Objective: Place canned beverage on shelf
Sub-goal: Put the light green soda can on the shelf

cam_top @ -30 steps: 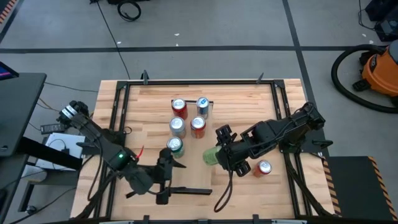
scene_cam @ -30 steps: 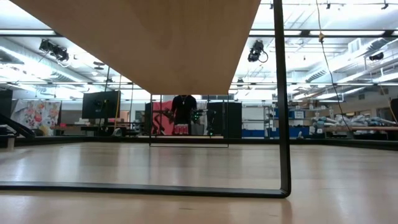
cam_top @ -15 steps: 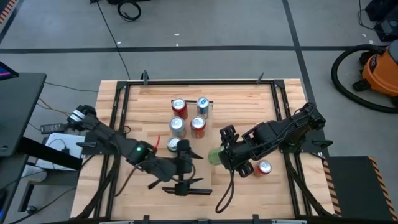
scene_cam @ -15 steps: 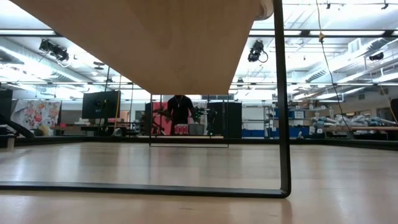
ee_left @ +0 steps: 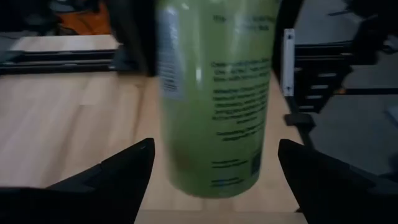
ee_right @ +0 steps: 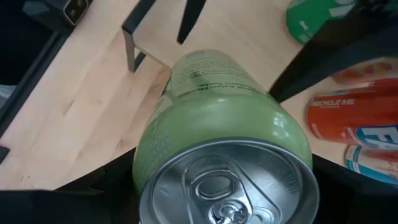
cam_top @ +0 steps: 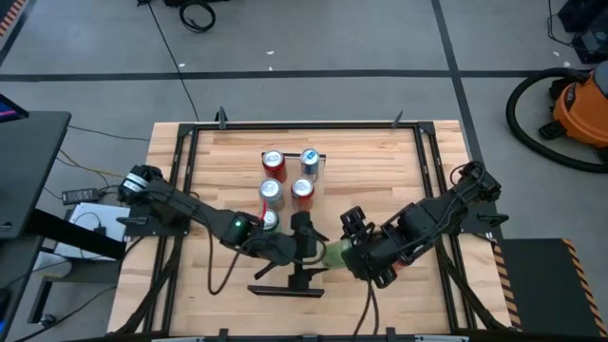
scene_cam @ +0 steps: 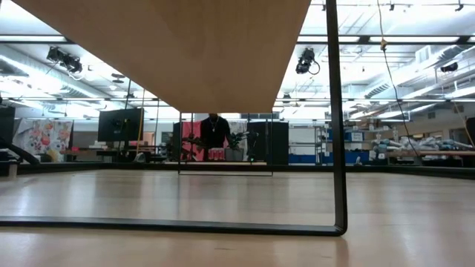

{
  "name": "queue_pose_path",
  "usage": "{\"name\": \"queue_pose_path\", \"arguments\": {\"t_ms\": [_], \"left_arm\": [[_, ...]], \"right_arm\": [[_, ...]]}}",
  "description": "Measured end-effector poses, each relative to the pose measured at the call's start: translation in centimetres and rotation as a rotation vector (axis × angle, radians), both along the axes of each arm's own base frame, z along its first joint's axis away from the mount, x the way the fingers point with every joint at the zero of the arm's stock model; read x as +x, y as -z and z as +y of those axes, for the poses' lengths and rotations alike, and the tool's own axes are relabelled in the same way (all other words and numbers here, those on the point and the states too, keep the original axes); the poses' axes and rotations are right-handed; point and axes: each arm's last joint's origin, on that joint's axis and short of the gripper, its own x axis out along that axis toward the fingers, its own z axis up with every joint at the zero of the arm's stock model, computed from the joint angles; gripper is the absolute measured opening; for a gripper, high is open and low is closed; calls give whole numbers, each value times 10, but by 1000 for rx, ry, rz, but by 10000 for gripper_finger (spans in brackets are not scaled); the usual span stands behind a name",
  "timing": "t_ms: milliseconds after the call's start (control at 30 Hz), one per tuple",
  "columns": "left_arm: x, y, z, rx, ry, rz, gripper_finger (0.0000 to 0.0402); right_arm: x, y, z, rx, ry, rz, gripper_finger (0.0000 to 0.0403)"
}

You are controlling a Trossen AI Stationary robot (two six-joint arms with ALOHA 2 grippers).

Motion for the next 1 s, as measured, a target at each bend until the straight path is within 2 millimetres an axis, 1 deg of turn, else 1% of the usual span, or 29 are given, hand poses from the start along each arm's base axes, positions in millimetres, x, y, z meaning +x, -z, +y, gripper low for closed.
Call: {"name": "queue_pose_path", "arguments": {"t_ms": [200, 567, 667, 867, 1000], "left_arm": [[13, 12, 3, -25, 18, 5, 353], [21, 11, 15, -84, 88, -5, 352], [21, 11, 16, -81, 90, 4, 342], [21, 11, 15, -84, 95, 4, 310], [21, 11, 15, -81, 96, 5, 308]], "right_arm": [[-3, 0, 5, 0, -17, -9, 323], [3, -3, 6, -43, -78, -74, 323], [4, -3, 5, -52, -73, -78, 323], [5, -3, 6, -46, -78, -86, 323], [5, -3, 5, -55, -56, -95, 323]]}}
